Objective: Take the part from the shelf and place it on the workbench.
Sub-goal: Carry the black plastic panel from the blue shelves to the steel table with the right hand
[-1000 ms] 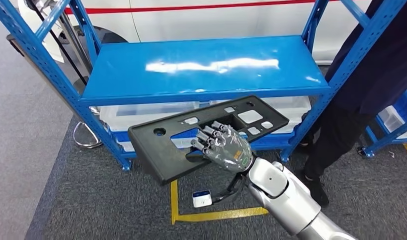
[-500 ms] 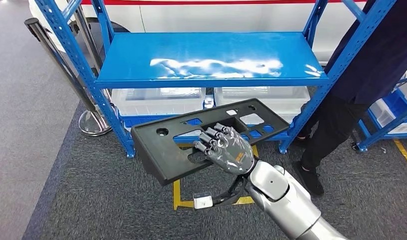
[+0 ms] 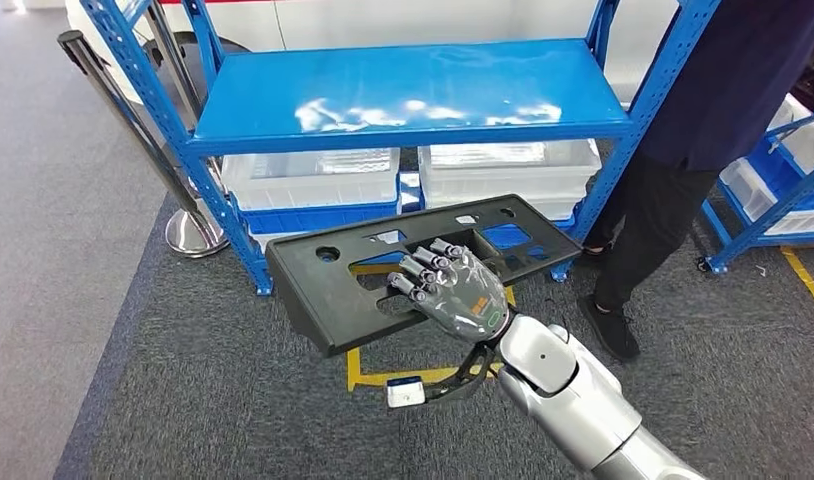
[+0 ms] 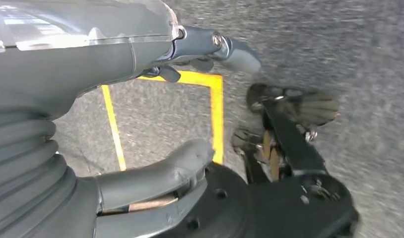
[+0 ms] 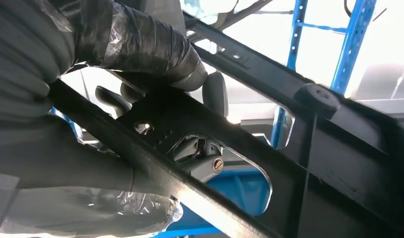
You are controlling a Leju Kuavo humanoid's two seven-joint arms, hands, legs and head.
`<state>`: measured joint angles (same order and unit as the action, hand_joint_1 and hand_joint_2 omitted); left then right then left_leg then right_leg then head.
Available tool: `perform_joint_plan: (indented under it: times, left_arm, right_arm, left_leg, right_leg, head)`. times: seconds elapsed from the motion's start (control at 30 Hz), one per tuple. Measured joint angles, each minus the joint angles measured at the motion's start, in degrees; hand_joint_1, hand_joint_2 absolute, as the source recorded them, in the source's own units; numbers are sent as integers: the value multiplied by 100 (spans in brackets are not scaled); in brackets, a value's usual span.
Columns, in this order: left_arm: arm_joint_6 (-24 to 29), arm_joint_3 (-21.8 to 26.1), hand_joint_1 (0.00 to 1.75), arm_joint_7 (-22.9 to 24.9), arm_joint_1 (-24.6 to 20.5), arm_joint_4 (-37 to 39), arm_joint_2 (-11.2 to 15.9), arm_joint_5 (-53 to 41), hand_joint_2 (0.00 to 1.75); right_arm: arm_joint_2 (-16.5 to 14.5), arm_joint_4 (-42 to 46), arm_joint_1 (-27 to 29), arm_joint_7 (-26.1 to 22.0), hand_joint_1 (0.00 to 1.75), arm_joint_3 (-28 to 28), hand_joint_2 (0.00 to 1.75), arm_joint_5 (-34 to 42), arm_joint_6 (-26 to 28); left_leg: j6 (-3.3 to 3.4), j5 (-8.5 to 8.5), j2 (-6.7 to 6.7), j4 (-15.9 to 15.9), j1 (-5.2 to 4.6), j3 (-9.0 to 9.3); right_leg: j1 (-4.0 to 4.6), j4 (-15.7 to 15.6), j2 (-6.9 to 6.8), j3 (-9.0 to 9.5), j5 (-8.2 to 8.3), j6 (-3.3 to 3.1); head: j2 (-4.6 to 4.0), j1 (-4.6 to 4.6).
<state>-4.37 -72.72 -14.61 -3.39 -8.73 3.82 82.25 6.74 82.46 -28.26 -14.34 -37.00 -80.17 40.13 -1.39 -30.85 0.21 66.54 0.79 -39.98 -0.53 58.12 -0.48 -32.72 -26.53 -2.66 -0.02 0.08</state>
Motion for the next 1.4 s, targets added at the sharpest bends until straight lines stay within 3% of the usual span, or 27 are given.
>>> perform_joint_plan:
  times: [0.03,0.07,0.1,0.13,0.2,0.27,0.33,0.37,0.4,0.43,0.47,0.53,0.57,0.63,0.7,0.77,0.83,0.9,0.97,1.03,1.07,1.1,1.13,1.2,1.27,1.33,1.4]
  left_arm:
    - [-6,0,0,-1,1,0,2,4,175]
    - [-9,0,0,-1,0,1,4,8,175]
    - [-14,0,0,-1,0,1,7,13,175]
    - [-19,0,0,-1,0,1,12,15,175]
    - [-26,0,0,1,0,1,30,21,175]
    - [-32,0,0,0,1,1,59,33,175]
    - [-45,0,0,1,4,1,81,48,175]
    - [-52,0,0,2,6,1,87,51,175]
    - [-60,0,0,3,5,1,92,55,175]
    - [-65,0,0,4,4,1,96,56,175]
    - [-68,0,0,5,6,1,97,56,175]
    - [-70,0,0,8,16,1,99,56,175]
    - [-71,0,0,9,22,1,100,56,175]
    - [-72,0,0,10,26,1,101,56,175]
    - [-71,0,0,16,27,1,102,56,175]
    - [-68,0,0,5,29,2,110,56,175]
    - [-65,0,0,-28,36,7,128,56,175]
    - [-62,0,0,-43,45,20,145,55,175]
    - [-59,0,0,-37,56,30,154,52,175]
    - [-55,0,0,-33,69,32,163,46,175]
    - [-55,0,0,-32,75,35,170,43,175]
    - [-55,0,0,-29,83,38,178,40,175]
    - [-55,0,0,-27,92,42,186,39,175]
    - [-54,0,0,-21,101,46,206,36,175]
    - [-54,-1,0,-18,100,52,243,22,175]
    - [-63,-1,0,-18,99,61,277,3,175]
    - [-83,-2,0,-20,106,69,293,-3,175]
  right_arm:
    - [-3,-18,-6,5,175,-13,175,1,0]
    - [-5,-38,-10,15,175,-30,175,4,0]
    - [-5,-62,-15,30,175,-51,175,9,0]
    - [-7,-86,-19,46,175,-75,175,14,0]
    - [-20,-135,-30,79,175,-121,175,21,1]
    - [-44,-172,-54,115,175,-156,175,25,2]
    - [-70,-206,-85,162,175,-202,175,33,2]
    - [-80,-226,-95,178,175,-228,175,38,2]
    - [-86,-245,-102,188,175,-253,175,42,2]
    - [-89,-262,-107,190,175,-274,175,44,2]
    - [-89,-281,-110,192,175,-291,175,46,2]
    - [-89,-317,-114,194,175,-320,175,47,2]
    - [-89,-334,-113,195,175,-332,175,48,2]
    - [-89,-366,-114,196,175,-358,175,51,2]
    - [-91,-387,-128,207,175,-384,175,71,2]
    - [-107,-400,-161,245,175,-412,175,121,2]
    - [-119,-418,-202,312,175,-451,175,199,2]
    - [-116,-445,-240,385,175,-513,175,264,2]
    - [-116,-465,-275,445,175,-581,175,292,1]
    - [-117,-483,-294,479,175,-634,175,301,0]
    - [-117,-496,-296,488,175,-660,175,301,0]
    - [-117,-509,-294,494,175,-684,175,301,0]
    - [-117,-520,-293,505,175,-704,175,299,0]
    - [-117,-532,-302,545,175,-727,175,296,1]
    - [-117,-537,-337,596,175,-741,175,294,2]
    - [-118,-542,-379,651,175,-779,175,294,2]
    - [-117,-545,-408,700,175,-815,175,300,2]
  left_leg:
    - [-15,-218,0,371,1,-73]
    - [-26,-296,1,685,1,-99]
    - [-32,-225,0,856,1,-57]
    - [-30,-53,0,834,1,73]
    - [6,184,-4,202,-6,649]
    - [64,67,-11,-667,-31,1252]
    - [123,-21,-14,-1027,-65,1417]
    - [165,37,-4,-1039,-55,1372]
    - [215,112,9,-1058,-44,1328]
    - [270,197,24,-1074,-28,1267]
    - [312,286,38,-1081,-12,1185]
    - [348,432,46,-1052,-20,988]
    - [343,500,48,-1025,-21,873]
    - [321,614,49,-952,-18,645]
    - [280,702,45,-864,-17,449]
    - [212,771,25,-802,-28,320]
    - [130,855,3,-806,-38,262]
    - [56,863,-15,-787,-21,220]
    - [-4,549,-25,-462,2,82]
    - [-54,75,-24,240,8,-156]
    - [-70,-60,-23,565,8,-246]
    - [-77,-90,-22,735,8,-256]
    - [-71,-18,-17,688,6,-156]
    - [-19,257,63,5,-10,322]
    - [78,388,247,-672,-79,732]
    - [163,398,303,-865,-141,810]
    - [237,465,197,-938,-118,796]
  right_leg:
    - [6,6,-2,-97,76,-8]
    - [11,16,-3,-202,154,-8]
    - [15,30,-5,-308,229,-1]
    - [17,48,-6,-412,296,9]
    - [23,91,-6,-591,420,44]
    - [33,120,-14,-691,537,96]
    - [25,90,-28,-716,663,159]
    - [17,68,-28,-724,701,193]
    - [14,95,-16,-755,635,225]
    - [11,212,-2,-806,455,253]
    - [3,463,12,-885,162,278]
    - [-17,1197,23,-1049,-409,317]
    - [-26,1538,23,-1086,-517,334]
    - [-42,1741,22,-934,-339,353]
    - [-60,1208,22,-426,-124,348]
    - [-42,447,47,104,-264,310]
    - [1,112,58,271,-396,240]
    - [-7,69,4,225,-316,137]
    - [-26,36,-67,163,-223,31]
    - [-6,43,-132,74,-154,-18]
    - [7,51,-168,28,-127,-24]
    - [20,63,-207,-15,-106,-25]
    - [31,77,-250,-49,-93,-25]
    - [53,104,-349,-82,-84,-20]
    - [78,116,-455,-96,-76,6]
    - [85,110,-555,-105,-53,51]
    - [77,117,-581,-103,-64,103]
  head:
    - [1,-1]
    - [0,0]
    - [0,-1]
    - [0,-1]
    - [-1,-2]
    - [0,-1]
    - [0,0]
    - [-1,-1]
    - [-1,2]
    - [0,2]
    - [0,4]
    - [1,4]
    - [1,5]
    - [1,4]
    - [1,3]
    - [1,2]
    - [0,1]
    - [1,2]
    - [1,2]
    - [0,0]
    - [0,0]
    - [0,1]
    - [0,1]
    - [1,1]
    - [1,1]
    - [0,0]
    - [-1,1]
